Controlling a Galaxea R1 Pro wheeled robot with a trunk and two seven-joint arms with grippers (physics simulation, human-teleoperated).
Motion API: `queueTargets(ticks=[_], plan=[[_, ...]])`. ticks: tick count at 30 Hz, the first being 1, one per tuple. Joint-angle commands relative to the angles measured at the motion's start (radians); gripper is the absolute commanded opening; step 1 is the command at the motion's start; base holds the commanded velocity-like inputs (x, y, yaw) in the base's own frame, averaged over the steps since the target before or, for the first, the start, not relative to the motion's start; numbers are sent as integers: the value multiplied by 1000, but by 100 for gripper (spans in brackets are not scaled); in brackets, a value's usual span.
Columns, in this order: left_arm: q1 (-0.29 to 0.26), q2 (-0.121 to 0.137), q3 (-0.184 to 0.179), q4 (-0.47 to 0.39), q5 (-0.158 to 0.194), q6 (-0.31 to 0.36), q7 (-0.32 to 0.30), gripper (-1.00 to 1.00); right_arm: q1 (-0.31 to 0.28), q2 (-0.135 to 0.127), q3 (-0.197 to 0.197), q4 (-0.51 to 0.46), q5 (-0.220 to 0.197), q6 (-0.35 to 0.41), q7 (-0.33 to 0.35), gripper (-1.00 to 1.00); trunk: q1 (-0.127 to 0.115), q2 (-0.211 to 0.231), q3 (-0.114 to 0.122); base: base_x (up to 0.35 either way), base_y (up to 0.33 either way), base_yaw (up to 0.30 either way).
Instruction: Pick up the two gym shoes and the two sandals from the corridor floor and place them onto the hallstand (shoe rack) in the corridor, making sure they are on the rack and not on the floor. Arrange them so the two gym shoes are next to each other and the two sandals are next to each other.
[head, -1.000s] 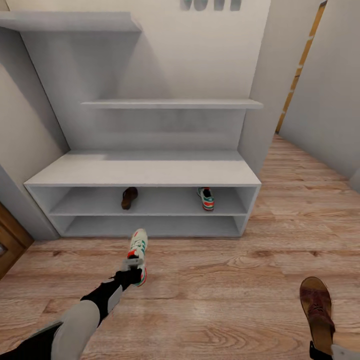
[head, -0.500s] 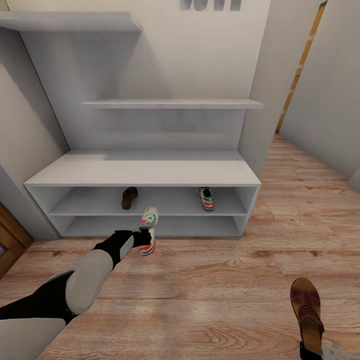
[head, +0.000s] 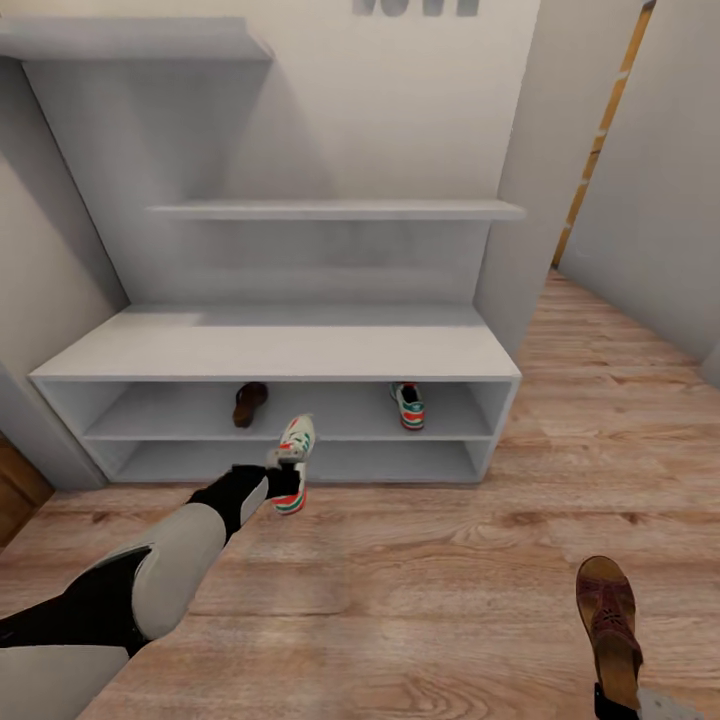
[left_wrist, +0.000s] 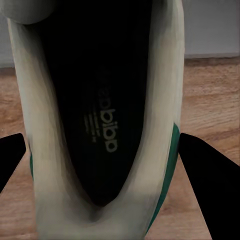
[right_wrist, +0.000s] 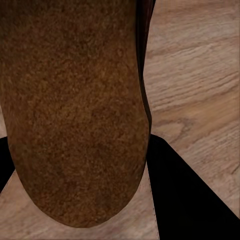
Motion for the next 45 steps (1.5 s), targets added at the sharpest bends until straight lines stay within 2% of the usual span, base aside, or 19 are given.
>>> queueTargets(ticks=[1,5,19,37,45], plan=[[0,-1,-2,-3,-11,6,-5,-100,0,0,8,-1,-5,-1,-5,-100,0,0,-1,273,-179,0],[-1,0,-16,-3,-11,5,-3,-100,0,0,8,-1,-5,-1,-6,-100,0,0,-1,282,-184,0],[-1,-1,-17,-3,-8,4,-1,-100,0,0,8,-2,-5,-1,-7,-100,0,0,-1,256,-195,0],[0,-1,-12,-3,-6,3,-1,-100,0,0,8,-1,-1,-1,-5,-100,0,0,-1,21,-270,0],[3,2,-13,-3,-6,-85,5,-100,0,0,8,-2,-1,-1,-5,-100,0,0,-1,0,-152,0]])
